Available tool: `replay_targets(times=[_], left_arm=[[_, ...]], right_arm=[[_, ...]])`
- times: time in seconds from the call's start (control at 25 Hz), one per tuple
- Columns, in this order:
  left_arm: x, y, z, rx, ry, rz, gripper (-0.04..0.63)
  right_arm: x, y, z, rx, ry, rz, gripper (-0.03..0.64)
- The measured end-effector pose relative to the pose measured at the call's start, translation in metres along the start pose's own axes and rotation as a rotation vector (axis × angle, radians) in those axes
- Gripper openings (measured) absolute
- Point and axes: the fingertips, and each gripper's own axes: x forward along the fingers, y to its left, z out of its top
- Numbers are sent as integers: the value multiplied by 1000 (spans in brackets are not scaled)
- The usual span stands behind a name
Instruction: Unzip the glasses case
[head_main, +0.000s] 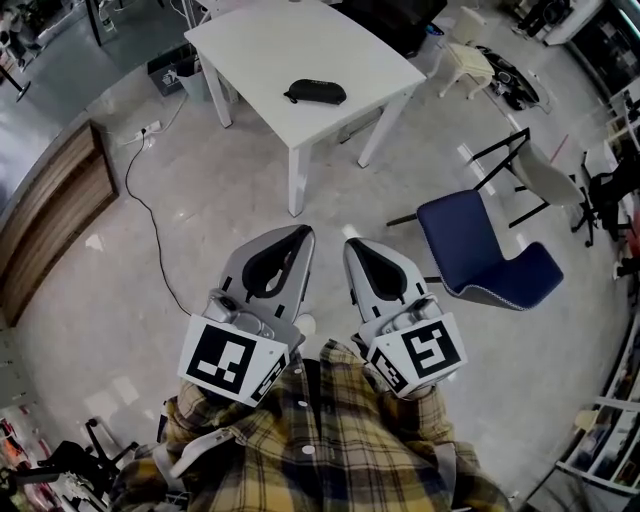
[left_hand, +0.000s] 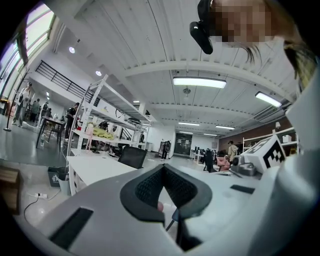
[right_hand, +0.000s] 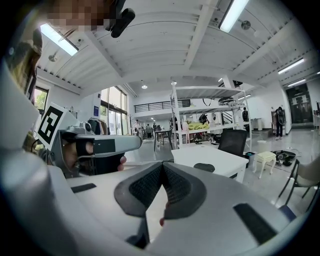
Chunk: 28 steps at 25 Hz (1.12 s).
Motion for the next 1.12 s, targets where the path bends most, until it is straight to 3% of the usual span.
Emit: replay_targets(times=[0.48, 0.76, 1.12], left_arm=[[57, 128, 30, -13, -16, -33, 8], [89, 210, 44, -18, 4, -93, 8], [130, 254, 35, -28, 68, -183, 8]], right_arm=[[137, -23, 24, -10, 31, -34, -2], [222, -31, 41, 6, 25, -110, -2], [271, -52, 42, 39, 47, -206, -2]])
